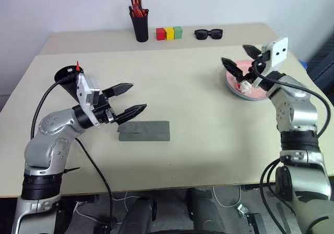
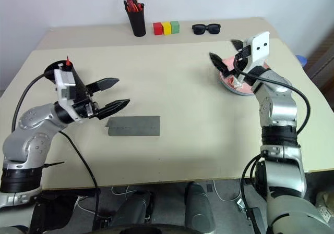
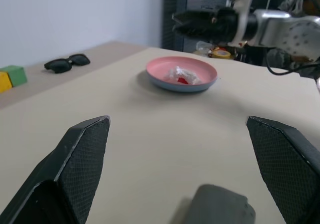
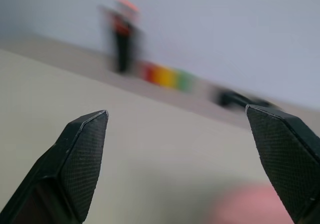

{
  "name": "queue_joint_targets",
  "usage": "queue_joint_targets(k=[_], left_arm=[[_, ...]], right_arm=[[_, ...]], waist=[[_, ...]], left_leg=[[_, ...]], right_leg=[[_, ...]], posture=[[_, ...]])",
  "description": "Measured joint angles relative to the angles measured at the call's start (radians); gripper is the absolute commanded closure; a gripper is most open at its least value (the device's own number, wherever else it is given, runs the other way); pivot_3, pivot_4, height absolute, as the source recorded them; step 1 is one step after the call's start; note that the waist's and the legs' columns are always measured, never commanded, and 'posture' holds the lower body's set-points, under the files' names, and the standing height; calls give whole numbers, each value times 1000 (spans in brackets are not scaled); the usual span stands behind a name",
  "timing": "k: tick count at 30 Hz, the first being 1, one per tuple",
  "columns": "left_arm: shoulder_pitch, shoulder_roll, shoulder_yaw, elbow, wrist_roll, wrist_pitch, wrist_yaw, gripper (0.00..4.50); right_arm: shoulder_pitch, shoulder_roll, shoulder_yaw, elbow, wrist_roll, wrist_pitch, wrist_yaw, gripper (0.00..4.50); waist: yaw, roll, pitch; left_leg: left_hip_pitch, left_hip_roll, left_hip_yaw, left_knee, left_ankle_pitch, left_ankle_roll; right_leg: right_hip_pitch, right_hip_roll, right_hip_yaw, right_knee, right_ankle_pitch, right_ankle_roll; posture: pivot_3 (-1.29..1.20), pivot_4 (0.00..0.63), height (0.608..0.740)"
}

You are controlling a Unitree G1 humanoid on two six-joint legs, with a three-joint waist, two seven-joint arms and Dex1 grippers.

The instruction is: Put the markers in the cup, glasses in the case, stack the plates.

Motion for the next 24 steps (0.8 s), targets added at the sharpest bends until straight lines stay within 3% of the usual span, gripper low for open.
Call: queue_joint_targets(k=[5,8,14,24], left_arm=[[80,31,37,-55,-9,0,-1,0],[154,58,56,-91,-35,1,-42,0],[225,83,91,-83,-38,-24,-77,0],[205,76,99,42,4,-100,-105,0]], right_arm=[[259,-99,80,-349,176,178,254,25],[341,-145,121,-461,207,228,327,25],[291,-189,124,-399,244,361,347,25],[333,-190,137,-441,131,225,307,25]], waist=[[10,0,0],[-2,0,0],[6,0,0],[9,0,0]], left_leg=[[0,0,0,1,-1,1],[1,0,3,2,-1,1],[1,1,4,4,-1,1],[0,1,4,4,-1,2]], right_leg=[[1,-1,0,0,0,1],[1,-1,0,0,0,1],[2,-1,0,1,0,-1],[1,-2,-1,-1,0,0]], posture=[[0,150,740],[0,150,740],[0,150,740],[0,150,740]])
